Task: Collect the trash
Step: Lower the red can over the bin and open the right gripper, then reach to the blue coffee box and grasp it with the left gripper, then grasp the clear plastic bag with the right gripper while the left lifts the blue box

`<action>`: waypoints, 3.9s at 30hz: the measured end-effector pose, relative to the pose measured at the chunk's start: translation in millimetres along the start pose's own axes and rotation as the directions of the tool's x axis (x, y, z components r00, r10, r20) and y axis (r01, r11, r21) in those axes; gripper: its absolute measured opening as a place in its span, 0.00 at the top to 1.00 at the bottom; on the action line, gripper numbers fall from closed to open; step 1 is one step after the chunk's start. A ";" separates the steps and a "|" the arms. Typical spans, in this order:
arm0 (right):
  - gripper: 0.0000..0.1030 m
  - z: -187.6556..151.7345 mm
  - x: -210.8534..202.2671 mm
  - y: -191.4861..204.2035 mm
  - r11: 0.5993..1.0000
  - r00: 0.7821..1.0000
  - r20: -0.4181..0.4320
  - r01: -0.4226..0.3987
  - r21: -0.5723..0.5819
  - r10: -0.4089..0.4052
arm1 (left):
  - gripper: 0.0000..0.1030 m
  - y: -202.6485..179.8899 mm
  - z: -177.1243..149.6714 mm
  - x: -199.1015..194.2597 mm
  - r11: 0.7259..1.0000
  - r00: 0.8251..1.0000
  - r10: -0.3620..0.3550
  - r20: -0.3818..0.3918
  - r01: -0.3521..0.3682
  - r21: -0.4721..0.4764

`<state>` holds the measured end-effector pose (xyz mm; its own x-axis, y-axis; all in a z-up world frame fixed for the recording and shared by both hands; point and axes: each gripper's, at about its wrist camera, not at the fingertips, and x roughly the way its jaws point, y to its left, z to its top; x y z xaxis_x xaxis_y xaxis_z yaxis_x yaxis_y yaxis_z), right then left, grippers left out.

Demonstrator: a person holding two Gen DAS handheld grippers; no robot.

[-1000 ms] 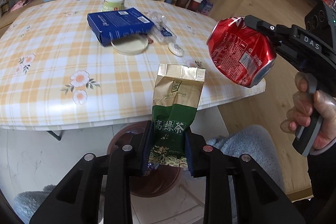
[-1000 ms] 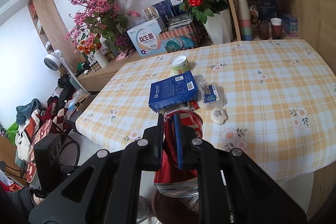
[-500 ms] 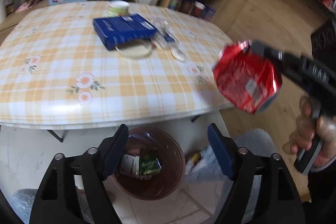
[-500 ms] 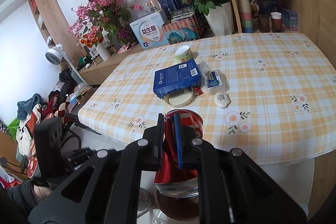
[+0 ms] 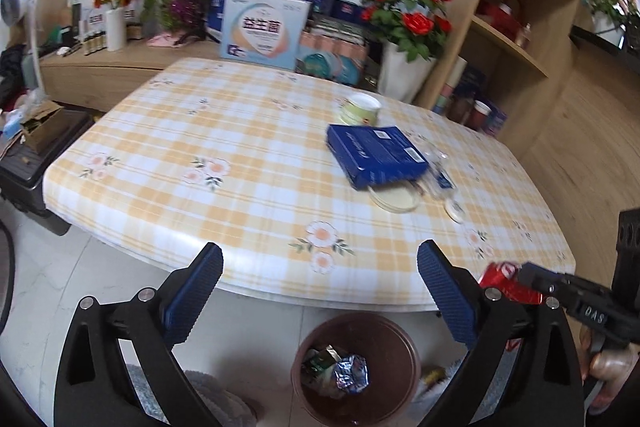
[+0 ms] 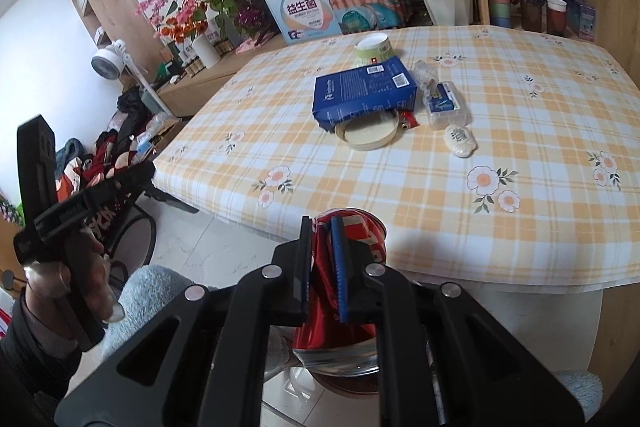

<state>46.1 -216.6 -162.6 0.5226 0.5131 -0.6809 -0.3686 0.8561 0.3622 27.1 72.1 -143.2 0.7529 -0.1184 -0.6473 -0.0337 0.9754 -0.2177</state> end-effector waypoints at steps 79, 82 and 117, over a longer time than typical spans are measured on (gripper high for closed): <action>0.05 76.6 59.7 -156.3 0.925 0.935 0.004 0.349 0.151 -0.354 | 0.18 -142.2 41.5 266.5 0.652 0.973 0.218 -0.072 -0.090 0.753; 0.05 75.7 60.4 -162.2 0.923 0.935 -0.001 0.350 0.161 -0.354 | 0.21 -144.9 42.4 271.7 0.657 0.972 0.219 -0.086 -0.082 0.749; 0.07 107.0 78.8 -126.8 0.958 0.959 -0.026 0.282 0.044 -0.281 | 0.85 7.7 114.0 193.1 0.995 0.990 0.026 -0.136 -0.012 0.098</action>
<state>216.3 -278.1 -194.1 0.5846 0.2497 -0.7719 -0.1719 0.9680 0.1830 247.2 78.0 -186.6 0.6557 -0.1176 -0.7458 0.0215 0.9903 -0.1372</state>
